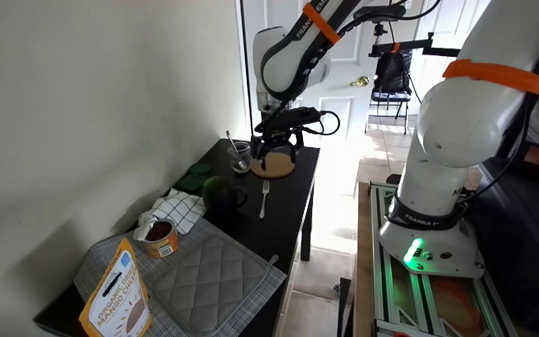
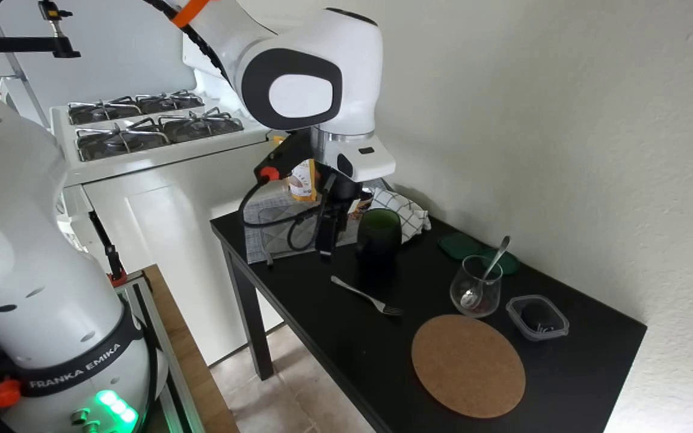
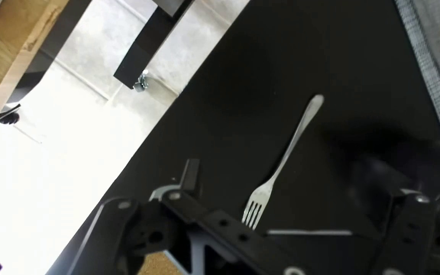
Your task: Pick up the fork and put it inside the glass cup
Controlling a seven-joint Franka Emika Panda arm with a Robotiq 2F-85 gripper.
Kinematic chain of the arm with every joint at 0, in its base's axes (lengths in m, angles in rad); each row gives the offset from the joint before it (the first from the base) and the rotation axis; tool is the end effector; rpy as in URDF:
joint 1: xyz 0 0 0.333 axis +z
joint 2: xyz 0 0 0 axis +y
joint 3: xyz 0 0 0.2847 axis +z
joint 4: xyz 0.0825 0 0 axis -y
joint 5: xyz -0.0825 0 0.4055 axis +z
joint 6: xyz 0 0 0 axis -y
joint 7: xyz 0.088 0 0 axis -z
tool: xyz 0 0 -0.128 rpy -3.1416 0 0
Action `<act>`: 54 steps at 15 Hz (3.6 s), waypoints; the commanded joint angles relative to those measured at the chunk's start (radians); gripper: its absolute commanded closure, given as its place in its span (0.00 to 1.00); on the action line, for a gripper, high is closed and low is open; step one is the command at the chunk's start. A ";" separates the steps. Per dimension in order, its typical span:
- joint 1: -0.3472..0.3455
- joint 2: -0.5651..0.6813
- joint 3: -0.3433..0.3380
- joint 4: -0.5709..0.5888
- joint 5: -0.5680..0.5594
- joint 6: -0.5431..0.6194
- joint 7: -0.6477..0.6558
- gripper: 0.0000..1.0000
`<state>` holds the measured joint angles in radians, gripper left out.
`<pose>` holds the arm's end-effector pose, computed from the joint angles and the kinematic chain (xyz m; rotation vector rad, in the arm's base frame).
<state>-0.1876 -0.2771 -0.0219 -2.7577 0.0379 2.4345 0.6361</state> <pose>0.3892 -0.0811 0.2280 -2.8278 1.3209 0.0805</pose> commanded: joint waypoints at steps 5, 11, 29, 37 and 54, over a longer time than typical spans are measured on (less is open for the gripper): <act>-0.016 0.153 -0.024 0.002 -0.029 0.122 0.043 0.00; -0.043 0.208 -0.028 0.029 -0.123 0.174 0.158 0.00; 0.072 0.430 -0.082 0.093 0.176 0.480 -0.008 0.00; 0.162 0.452 -0.185 0.112 0.050 0.360 0.205 0.00; 0.213 0.599 -0.189 0.233 0.109 0.332 0.338 0.15</act>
<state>-0.0117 0.2858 -0.1959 -2.5447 0.1503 2.7510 0.8840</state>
